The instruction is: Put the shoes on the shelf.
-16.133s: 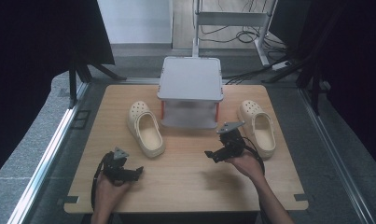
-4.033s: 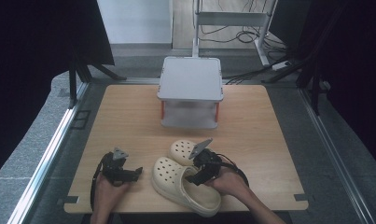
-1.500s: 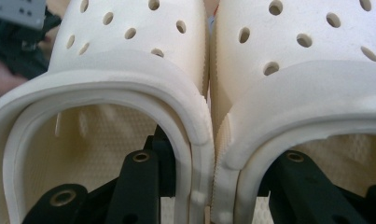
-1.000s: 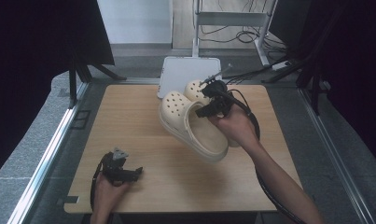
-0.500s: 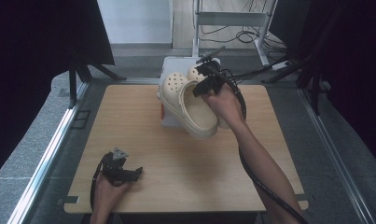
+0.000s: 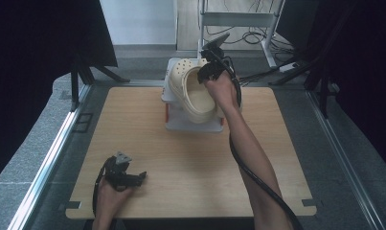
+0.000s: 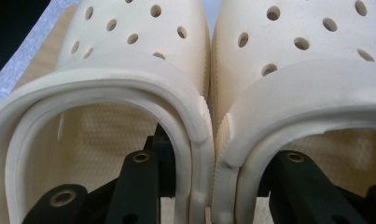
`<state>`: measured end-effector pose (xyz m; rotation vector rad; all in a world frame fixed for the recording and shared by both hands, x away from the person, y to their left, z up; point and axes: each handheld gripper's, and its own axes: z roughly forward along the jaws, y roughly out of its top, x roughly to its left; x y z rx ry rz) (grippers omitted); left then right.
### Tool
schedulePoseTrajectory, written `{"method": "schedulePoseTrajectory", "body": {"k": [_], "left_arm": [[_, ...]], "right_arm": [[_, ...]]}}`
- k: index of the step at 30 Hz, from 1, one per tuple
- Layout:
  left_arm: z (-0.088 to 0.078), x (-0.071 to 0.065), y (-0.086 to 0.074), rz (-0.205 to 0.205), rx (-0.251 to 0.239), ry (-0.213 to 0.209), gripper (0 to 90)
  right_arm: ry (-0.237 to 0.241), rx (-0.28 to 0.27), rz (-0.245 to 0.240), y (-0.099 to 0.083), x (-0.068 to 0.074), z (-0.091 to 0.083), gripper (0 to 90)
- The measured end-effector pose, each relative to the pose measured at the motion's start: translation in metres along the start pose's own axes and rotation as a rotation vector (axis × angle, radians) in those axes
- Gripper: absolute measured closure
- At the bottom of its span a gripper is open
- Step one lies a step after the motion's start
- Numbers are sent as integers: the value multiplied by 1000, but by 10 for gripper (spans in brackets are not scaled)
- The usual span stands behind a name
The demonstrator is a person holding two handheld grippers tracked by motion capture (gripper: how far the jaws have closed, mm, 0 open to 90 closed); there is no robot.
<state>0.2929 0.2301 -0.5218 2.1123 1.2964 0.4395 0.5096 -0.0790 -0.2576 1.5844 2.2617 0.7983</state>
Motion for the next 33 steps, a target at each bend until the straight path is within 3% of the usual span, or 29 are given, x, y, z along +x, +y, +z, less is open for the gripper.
{"method": "schedulePoseTrajectory", "body": {"k": [6,15,24,33], "left_arm": [[0,0,0,0,0,0,0],[0,0,0,2,1,-4,0],[0,0,0,3,-1,-4,0],[0,0,0,5,-1,-6,0]], "right_arm": [[-24,-13,45,14,-4,19,644],[-39,-22,75,36,-3,41,644],[-47,-17,79,48,0,67,642],[-29,-18,53,45,-5,72,609]]}}
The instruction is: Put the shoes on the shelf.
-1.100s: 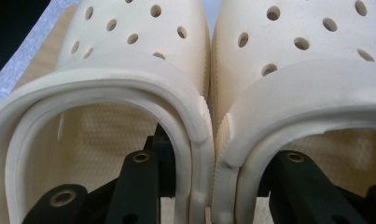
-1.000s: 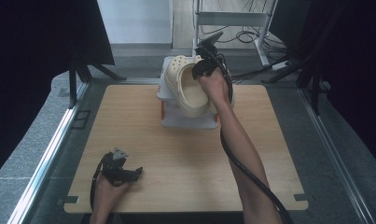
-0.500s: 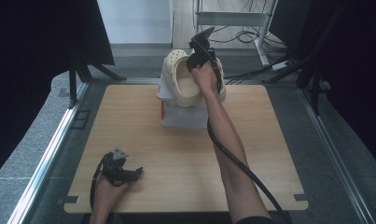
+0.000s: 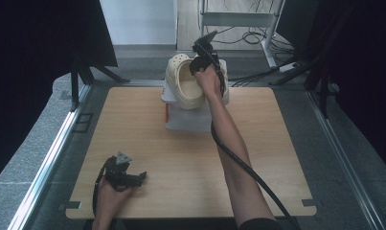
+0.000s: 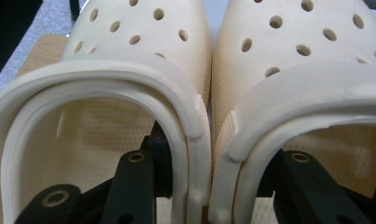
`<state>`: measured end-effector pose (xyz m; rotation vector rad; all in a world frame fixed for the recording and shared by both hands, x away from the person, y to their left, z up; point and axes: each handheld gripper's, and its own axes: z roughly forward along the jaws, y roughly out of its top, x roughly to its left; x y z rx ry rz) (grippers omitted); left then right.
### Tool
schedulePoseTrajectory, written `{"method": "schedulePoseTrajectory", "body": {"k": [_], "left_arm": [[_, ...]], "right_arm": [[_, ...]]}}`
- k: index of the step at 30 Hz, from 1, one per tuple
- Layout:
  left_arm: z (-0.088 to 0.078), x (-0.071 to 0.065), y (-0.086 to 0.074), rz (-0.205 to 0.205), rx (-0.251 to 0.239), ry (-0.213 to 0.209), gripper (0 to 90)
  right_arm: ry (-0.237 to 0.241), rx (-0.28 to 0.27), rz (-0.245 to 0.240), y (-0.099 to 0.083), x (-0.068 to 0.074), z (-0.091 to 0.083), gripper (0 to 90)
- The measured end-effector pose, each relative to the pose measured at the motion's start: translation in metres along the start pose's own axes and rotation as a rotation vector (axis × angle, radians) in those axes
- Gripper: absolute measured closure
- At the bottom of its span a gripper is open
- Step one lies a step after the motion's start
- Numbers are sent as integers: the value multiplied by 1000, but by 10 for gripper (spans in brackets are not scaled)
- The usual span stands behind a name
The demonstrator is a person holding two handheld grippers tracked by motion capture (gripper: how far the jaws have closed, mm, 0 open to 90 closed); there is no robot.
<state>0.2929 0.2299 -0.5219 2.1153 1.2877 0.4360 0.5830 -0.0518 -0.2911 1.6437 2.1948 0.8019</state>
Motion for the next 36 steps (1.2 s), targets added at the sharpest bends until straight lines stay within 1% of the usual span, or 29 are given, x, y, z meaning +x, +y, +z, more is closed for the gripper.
{"method": "schedulePoseTrajectory", "body": {"k": [3,5,6,9,11,13,17,19,20,22,24,25,29,33,36], "left_arm": [[0,0,0,0,0,0,0],[0,0,0,0,0,0,0],[0,0,0,0,0,0,0],[0,0,0,0,0,-1,0],[0,0,0,0,0,-1,0],[0,0,0,1,0,-1,0],[0,0,0,2,-1,0,0],[0,0,0,2,-1,0,0],[0,0,0,1,-1,0,0],[0,0,0,2,-1,0,0],[0,0,0,1,-1,0,0],[0,0,0,1,-1,0,0],[0,0,0,1,0,0,0],[0,0,0,1,-1,0,0],[0,0,0,1,-1,0,0]], "right_arm": [[12,-6,-22,-1,-2,0,580],[14,-13,-49,-1,-2,-2,544],[20,-18,-63,-1,-3,-4,502],[20,-27,-112,-2,-5,-11,422],[30,-28,-134,-3,-6,-13,385],[38,-35,-169,-6,-7,-16,341],[53,-44,-217,-10,-8,-21,293],[60,-48,-237,-13,-7,-24,257],[70,-49,-246,-14,-7,-25,243],[77,-54,-254,-16,-7,-28,211],[87,-61,-265,-19,-7,-32,196],[86,-56,-268,-21,-6,-34,186],[88,-75,-296,-28,-5,-44,158],[115,-96,-331,-34,-2,-55,132],[134,-114,-367,-40,0,-63,122]]}}
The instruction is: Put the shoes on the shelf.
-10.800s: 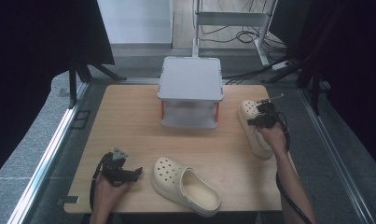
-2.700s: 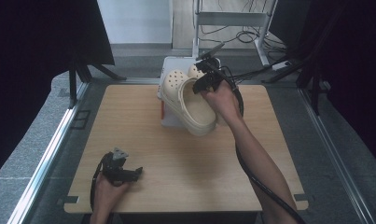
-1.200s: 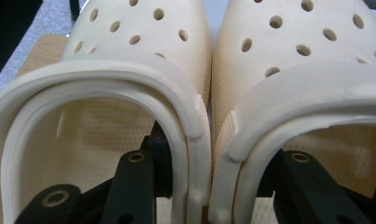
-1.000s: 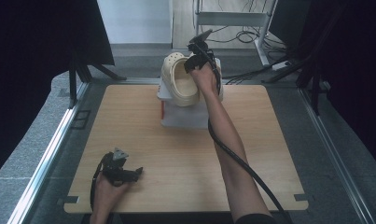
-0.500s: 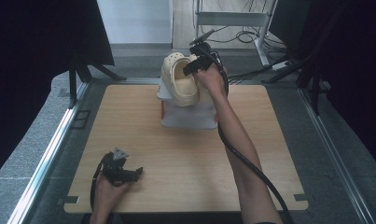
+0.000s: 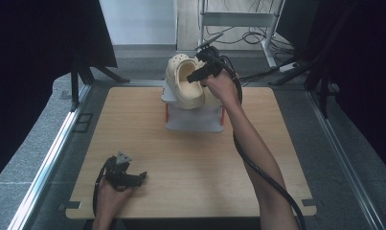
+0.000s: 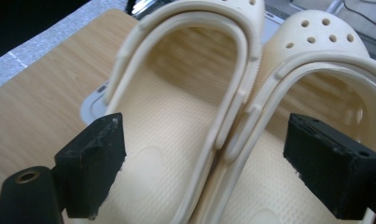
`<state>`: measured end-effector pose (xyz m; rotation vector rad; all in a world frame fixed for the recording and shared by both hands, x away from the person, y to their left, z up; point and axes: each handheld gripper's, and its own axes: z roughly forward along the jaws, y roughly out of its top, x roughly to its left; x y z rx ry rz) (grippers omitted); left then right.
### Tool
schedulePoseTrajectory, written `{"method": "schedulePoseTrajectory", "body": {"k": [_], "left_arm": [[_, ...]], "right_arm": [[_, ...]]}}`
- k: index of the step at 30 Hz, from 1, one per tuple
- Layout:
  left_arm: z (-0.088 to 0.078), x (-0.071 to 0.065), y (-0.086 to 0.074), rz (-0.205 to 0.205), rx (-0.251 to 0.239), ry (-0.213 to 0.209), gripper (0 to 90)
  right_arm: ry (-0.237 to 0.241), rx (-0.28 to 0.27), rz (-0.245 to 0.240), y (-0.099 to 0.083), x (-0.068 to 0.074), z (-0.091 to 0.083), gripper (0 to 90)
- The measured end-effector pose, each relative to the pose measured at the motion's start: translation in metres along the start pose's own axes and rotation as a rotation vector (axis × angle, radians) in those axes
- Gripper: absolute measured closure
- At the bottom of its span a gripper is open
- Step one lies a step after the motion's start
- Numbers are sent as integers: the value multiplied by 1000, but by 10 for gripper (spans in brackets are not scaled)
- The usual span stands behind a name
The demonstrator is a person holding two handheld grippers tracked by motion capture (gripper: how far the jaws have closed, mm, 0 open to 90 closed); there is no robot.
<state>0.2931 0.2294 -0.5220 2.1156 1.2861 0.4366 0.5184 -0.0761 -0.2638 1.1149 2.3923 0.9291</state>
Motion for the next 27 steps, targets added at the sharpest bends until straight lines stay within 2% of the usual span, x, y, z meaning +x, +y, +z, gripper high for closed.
{"method": "schedulePoseTrajectory", "body": {"k": [3,8,9,13,19,27], "left_arm": [[0,0,0,0,0,1,0],[0,0,0,0,-1,1,0],[0,0,0,0,0,1,0],[0,0,0,0,-1,1,0],[0,0,0,0,-1,1,0],[0,0,0,0,-1,1,0]], "right_arm": [[24,-7,-22,-5,4,-7,91],[22,-11,-79,-12,7,-16,14],[34,-20,-83,-14,8,-19,1],[63,-39,-84,-21,8,-27,0],[71,-37,-112,-35,4,-36,0],[92,-43,-104,-56,-5,-51,0]]}}
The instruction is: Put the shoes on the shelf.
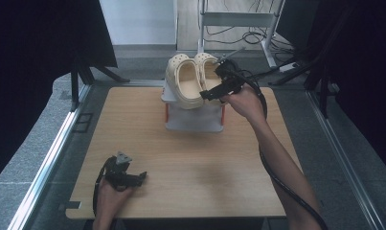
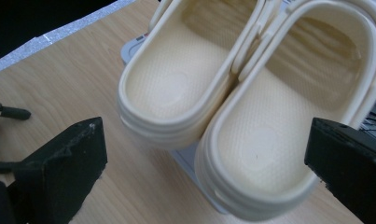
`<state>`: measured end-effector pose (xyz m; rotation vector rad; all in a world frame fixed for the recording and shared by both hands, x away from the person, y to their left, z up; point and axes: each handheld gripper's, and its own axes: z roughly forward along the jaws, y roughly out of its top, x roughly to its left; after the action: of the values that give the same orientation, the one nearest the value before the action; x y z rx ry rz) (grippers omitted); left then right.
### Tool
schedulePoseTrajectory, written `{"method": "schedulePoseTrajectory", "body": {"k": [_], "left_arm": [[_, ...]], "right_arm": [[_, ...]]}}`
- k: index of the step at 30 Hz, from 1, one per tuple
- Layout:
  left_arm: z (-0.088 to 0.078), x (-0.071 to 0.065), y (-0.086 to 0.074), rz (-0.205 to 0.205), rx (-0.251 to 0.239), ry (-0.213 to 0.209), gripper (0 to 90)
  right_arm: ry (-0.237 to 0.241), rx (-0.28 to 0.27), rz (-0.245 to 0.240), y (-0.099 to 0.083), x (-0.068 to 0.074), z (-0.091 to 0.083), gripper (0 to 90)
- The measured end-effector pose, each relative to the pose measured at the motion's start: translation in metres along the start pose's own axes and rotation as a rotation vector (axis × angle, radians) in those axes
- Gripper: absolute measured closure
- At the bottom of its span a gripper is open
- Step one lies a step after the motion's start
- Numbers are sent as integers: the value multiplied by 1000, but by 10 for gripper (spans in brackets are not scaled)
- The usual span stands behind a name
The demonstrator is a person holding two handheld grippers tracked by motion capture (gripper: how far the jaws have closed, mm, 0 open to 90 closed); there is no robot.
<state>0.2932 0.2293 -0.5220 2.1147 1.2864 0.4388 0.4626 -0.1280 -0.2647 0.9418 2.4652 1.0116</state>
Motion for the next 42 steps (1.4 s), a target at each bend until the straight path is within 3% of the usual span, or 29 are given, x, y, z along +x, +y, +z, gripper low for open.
{"method": "schedulePoseTrajectory", "body": {"k": [9,27,42], "left_arm": [[0,0,0,0,0,-1,0],[0,0,0,0,-2,0,0],[0,0,0,1,-2,0,0]], "right_arm": [[7,-4,-19,-23,-1,-17,0],[20,-36,-5,-75,-11,-41,0],[11,-21,30,-139,-19,-48,0]]}}
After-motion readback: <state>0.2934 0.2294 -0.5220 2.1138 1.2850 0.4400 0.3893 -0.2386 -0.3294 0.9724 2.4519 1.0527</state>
